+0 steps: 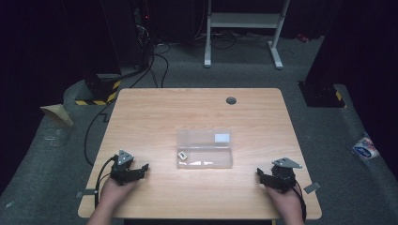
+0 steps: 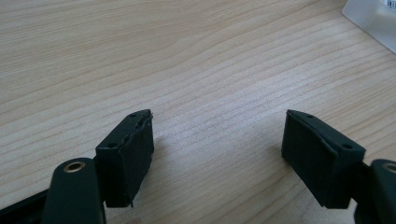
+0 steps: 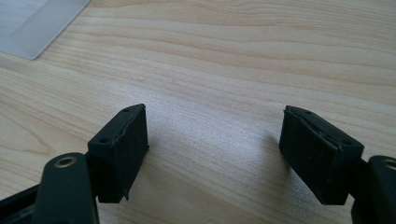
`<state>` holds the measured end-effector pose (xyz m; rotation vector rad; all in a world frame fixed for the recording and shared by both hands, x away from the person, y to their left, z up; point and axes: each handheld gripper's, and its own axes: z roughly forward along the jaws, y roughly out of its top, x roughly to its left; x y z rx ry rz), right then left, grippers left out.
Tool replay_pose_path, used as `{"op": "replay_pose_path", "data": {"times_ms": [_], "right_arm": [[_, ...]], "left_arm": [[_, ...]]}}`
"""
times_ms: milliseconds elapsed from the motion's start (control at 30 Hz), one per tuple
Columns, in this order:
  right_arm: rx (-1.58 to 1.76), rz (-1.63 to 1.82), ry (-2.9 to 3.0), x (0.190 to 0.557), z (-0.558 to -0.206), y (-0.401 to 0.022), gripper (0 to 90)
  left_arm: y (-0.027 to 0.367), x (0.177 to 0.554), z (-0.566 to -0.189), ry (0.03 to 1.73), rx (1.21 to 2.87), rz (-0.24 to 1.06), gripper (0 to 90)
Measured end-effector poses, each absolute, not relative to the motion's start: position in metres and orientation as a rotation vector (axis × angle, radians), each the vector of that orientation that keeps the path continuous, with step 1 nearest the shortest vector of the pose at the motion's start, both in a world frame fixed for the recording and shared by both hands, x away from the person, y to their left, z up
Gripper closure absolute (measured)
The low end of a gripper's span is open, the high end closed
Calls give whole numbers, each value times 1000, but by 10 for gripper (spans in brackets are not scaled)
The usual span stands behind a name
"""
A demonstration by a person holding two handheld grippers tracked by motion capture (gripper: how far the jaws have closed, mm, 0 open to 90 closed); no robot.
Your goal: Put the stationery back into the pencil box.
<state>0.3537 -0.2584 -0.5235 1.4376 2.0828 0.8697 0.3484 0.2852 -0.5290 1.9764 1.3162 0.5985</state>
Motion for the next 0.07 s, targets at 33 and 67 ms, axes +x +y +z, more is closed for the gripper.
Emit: {"op": "replay_pose_path", "data": {"times_ms": [33, 67], "right_arm": [[1438, 870, 2085, 354, -523, -258, 234], [1441, 872, 2082, 354, -524, -258, 235]], "left_arm": [[285, 348, -529, 1314, 1978, 600, 253], [285, 348, -529, 1316, 1977, 599, 254]]}}
